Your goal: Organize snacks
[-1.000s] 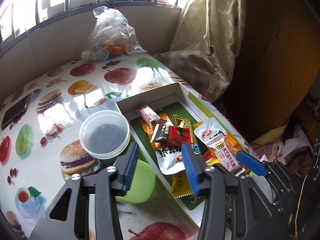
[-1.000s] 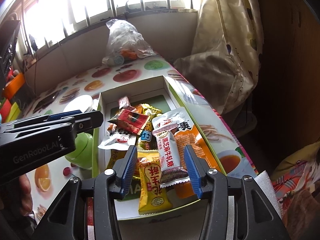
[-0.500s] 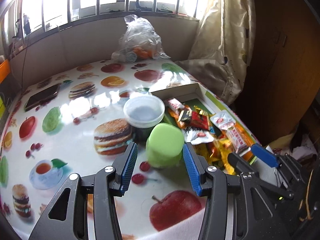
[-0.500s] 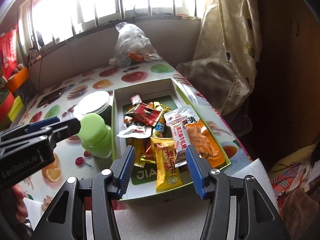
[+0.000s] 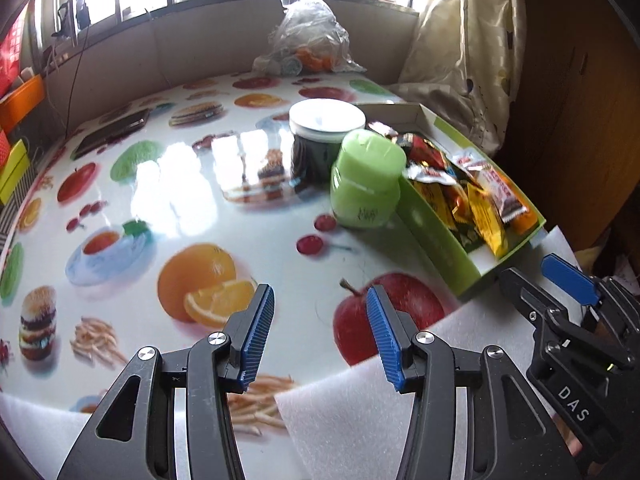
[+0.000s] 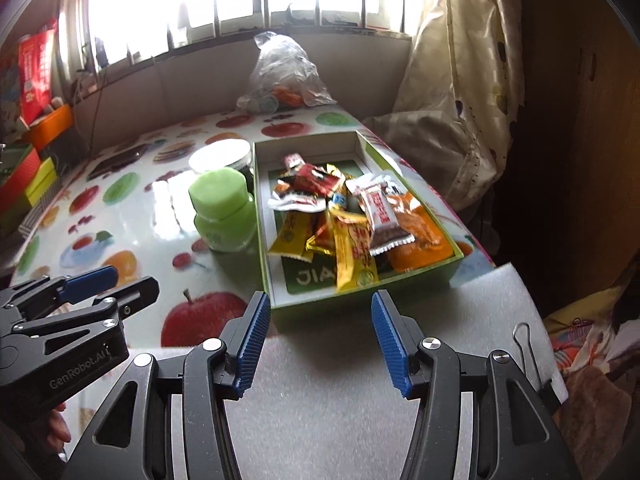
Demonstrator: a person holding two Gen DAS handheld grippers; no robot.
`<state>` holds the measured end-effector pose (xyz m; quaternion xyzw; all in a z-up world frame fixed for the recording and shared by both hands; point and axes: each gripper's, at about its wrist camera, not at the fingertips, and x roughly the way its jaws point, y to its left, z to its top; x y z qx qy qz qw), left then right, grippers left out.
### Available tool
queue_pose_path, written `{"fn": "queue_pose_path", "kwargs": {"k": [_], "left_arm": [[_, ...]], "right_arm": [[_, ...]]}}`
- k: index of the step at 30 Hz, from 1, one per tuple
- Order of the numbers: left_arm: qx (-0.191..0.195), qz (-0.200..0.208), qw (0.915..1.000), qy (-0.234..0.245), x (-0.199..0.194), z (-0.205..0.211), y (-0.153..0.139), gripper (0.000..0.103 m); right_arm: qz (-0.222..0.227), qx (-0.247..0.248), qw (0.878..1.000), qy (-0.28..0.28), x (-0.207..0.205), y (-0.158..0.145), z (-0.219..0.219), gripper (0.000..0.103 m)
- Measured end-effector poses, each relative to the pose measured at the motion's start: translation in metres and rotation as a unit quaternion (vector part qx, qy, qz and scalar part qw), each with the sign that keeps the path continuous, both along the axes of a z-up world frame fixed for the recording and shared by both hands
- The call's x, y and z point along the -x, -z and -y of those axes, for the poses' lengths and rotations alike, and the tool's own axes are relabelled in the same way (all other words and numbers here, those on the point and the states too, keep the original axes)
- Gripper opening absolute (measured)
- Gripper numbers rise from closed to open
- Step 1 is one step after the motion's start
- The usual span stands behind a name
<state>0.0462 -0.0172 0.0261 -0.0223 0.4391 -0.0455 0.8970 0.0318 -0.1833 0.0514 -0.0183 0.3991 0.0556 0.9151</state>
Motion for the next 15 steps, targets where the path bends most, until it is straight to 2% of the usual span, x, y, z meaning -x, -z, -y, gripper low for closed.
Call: {"fn": "queue_pose_path", "kwargs": {"k": [8, 15], "left_arm": [[-0.006, -0.023, 0.9996, 0.013, 0.012, 0.015, 0.021, 0.05], [-0.005, -0.014, 0.9998, 0.014, 0.015, 0.015, 0.025, 0.05]], "right_arm": [[-0.03, 0.012, 0.999, 0.019, 0.007, 0.022, 0.003, 0.053], [-0.036, 0.019, 0.999, 0.03, 0.008, 0.033, 0.004, 0.056]]}}
